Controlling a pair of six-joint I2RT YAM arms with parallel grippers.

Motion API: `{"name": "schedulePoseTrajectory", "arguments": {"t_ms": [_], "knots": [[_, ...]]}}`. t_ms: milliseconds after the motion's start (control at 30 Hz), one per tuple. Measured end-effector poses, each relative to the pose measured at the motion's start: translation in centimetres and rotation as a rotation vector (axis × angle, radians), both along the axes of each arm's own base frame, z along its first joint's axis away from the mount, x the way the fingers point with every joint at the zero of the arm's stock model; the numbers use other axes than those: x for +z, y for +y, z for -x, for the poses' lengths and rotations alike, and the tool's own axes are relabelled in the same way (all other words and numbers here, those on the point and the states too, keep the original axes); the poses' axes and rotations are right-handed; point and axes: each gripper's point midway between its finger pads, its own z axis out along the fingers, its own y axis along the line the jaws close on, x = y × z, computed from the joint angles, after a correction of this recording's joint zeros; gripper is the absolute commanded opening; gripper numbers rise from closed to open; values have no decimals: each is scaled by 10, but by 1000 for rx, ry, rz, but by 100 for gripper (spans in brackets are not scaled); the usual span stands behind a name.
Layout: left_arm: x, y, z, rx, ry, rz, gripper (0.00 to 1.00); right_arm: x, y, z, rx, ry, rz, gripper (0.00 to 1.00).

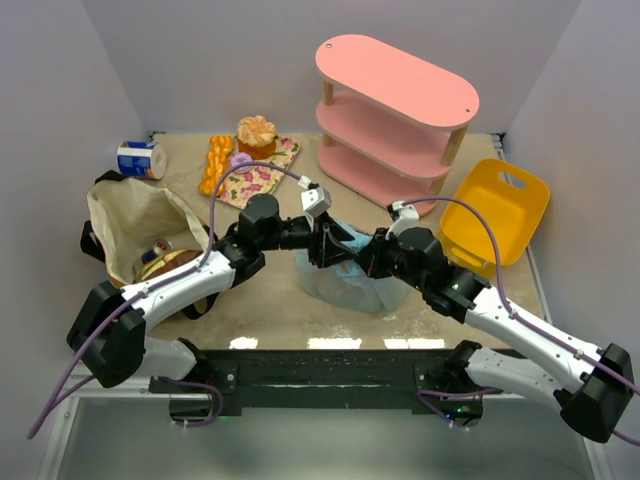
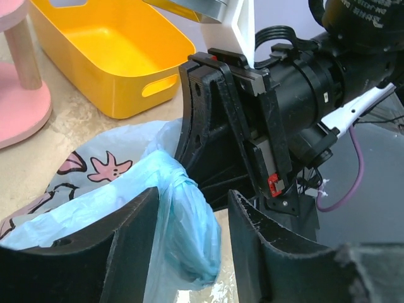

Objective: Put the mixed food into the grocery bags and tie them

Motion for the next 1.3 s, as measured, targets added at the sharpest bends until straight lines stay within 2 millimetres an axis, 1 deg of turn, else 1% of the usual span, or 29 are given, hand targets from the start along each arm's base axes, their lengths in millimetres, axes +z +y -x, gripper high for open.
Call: {"name": "schedulePoseTrajectory", "arguments": {"t_ms": [100, 200, 267, 300, 333, 400, 433, 467, 500, 533, 567, 633, 667, 700, 733, 833, 933, 1000, 1033, 1100, 1200, 1300], "knots": [[-2, -1, 0, -9, 4, -2, 56, 0, 0, 0, 2, -1, 4, 0], [-8, -4, -3, -10, 20, -12, 55, -1, -1, 0, 5, -3, 10, 0], [-14, -7, -6, -6, 37, -23, 50, -1, -1, 0, 7, -4, 12, 0], [-17, -8, -8, -3, 44, -28, 46, -1, -1, 0, 7, -5, 12, 0], [-20, -9, -10, 0, 51, -34, 36, -1, -1, 1, 9, -5, 13, 0], [-25, -11, -14, 8, 66, -43, 21, -1, 0, 1, 15, -6, 14, 0], [-26, -12, -15, 13, 72, -45, 7, -1, 0, 2, 18, -7, 16, 1], [-27, -12, -15, 10, 78, -46, 2, -2, 0, 2, 18, -7, 21, 4], [-27, -12, -15, 14, 79, -46, 0, -3, -1, 2, 20, -4, 26, 8], [-27, -12, -16, 19, 76, -45, 0, -4, -2, 3, 23, 0, 32, 13], [-26, -12, -17, 24, 73, -44, 0, -5, -1, 4, 30, 3, 32, 30], [-26, -12, -19, 31, 69, -41, 0, -3, 0, 8, 42, 9, 24, 44], [-24, -12, -20, 42, 60, -34, 0, -1, -1, 11, 49, 9, 25, 56], [-23, -10, -20, 54, 51, -27, 0, 3, -3, 14, 52, 8, 16, 61], [-22, -7, -18, 64, 41, -19, 0, 9, -5, 18, 56, 3, 1, 68], [-17, 2, -12, 109, 6, 4, 0, 38, -11, 27, 53, -35, -71, 77], [-6, 6, -2, 161, -52, 38, 0, 70, -15, 35, 34, -68, -194, 83], [1, 7, 5, 192, -90, 73, 0, 87, -14, 39, 25, -74, -291, 83], [1, 8, 11, 207, -104, 90, 0, 93, -12, 41, 26, -75, -343, 83], [-5, 10, 19, 238, -118, 106, 0, 96, -7, 41, 19, -51, -416, 83], [-17, 10, 25, 279, -139, 103, 0, 86, 4, 39, 3, 47, -475, 83], [-21, 12, 25, 328, -177, 98, 0, 78, 12, 35, -25, 131, -512, 83]]}}
